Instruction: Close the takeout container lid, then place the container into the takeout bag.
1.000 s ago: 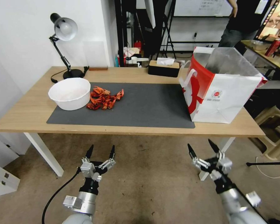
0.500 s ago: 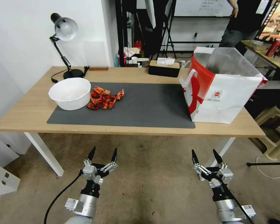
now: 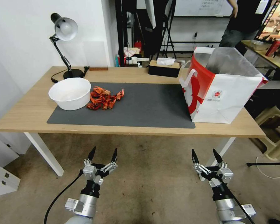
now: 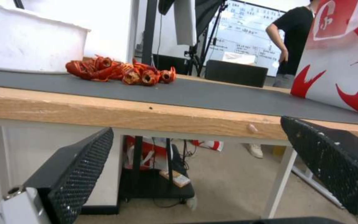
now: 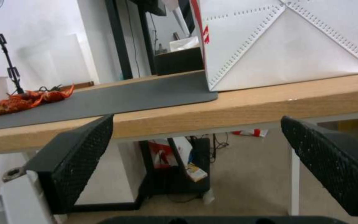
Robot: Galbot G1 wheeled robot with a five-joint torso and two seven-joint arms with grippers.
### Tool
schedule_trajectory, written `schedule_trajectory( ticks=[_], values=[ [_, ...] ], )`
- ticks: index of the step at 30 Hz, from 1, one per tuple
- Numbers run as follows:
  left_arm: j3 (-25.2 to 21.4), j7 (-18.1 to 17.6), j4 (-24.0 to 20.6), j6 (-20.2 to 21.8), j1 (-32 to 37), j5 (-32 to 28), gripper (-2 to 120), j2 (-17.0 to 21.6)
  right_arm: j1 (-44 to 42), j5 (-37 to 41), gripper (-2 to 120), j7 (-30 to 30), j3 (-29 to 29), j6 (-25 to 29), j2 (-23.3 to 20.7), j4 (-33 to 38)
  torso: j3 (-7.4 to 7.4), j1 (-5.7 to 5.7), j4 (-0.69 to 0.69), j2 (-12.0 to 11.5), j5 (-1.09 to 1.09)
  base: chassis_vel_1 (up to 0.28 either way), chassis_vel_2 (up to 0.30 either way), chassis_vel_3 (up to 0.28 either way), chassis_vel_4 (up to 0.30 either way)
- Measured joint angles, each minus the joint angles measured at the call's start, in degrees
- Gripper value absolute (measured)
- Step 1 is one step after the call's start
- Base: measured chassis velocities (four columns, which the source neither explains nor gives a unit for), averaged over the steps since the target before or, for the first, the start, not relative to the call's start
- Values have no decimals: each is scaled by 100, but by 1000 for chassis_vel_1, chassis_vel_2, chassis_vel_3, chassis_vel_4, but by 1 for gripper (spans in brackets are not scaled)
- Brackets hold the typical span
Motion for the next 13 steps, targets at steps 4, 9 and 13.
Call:
schedule_trajectory(
  ticks=[4, 9, 13],
  values=[
    [0, -2, 0, 0, 0, 0, 100, 0, 3, 2, 100, -2, 0, -5, -1, 1, 0, 0, 0, 0, 0, 0, 0, 0, 0],
    [1, -3, 0, 0, 0, 1, 100, 0, 4, 4, 100, -4, 1, -9, -3, 2, 0, 0, 0, 0, 0, 0, 0, 0, 0],
    [1, -5, 0, 0, 0, 0, 100, 1, 5, 6, 100, -4, 2, -12, -4, 5, 0, 0, 0, 0, 0, 0, 0, 0, 0]
  ],
)
